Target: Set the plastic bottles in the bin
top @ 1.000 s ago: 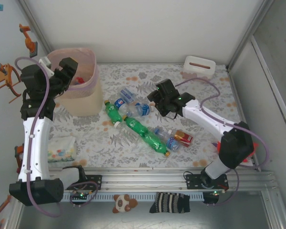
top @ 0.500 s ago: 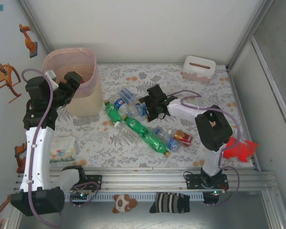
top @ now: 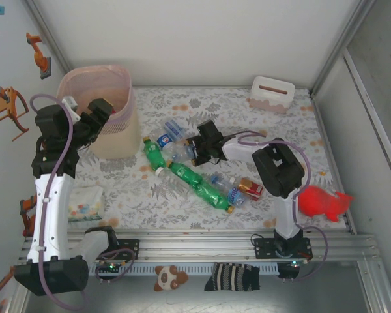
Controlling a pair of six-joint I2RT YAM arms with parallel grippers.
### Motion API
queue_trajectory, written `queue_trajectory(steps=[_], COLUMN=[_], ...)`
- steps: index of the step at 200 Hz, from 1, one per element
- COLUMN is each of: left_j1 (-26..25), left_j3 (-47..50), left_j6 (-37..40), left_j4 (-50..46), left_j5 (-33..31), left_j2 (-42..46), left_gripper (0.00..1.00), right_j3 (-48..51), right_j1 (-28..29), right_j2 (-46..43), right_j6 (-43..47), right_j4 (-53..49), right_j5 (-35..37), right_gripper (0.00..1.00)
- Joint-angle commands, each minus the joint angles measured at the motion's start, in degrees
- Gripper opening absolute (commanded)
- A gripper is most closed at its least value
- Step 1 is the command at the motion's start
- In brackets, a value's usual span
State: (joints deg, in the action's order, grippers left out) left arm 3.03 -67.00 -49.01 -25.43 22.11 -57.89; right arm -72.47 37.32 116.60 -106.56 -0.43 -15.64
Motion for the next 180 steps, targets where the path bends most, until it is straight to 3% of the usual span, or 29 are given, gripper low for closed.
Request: queue_trajectory(steps=[1,43,89,137,180], left_j1=[-0.05,-0.06,-0.34,-3.33,-9.73], left_j3=[0.38,0.34,1.76,3.96,3.67], left_j6=[1.46,2.08,2.19,4.12,7.19], left_j4=[-0.76,1.34,6.64,17.44,26.69], left_j5=[0.3,4.59,8.95,16.63,22.8], left_j2=[-0.28,-1.14,-0.58,-0.27,-2.8], left_gripper=[0.86,0.86,0.86,0.87,0.86], right_j3=[0.64,2.68,3.12,3.21,1.85], right_j1=[0.08,-0.71,-2.11,-3.88,-4.3], right_j2=[-0.14,-4.11,-13.03,-24.03,-33.97], right_j6=[-1.04,1.18,12.2,37.0,61.5], right_j4=[1.45,0.3,-7.43,-10.19,-11.05], right_j5=[0.99,3.69,9.94,14.03,11.85], right_gripper=[0.66,0.61,0.6,0.6,0.6])
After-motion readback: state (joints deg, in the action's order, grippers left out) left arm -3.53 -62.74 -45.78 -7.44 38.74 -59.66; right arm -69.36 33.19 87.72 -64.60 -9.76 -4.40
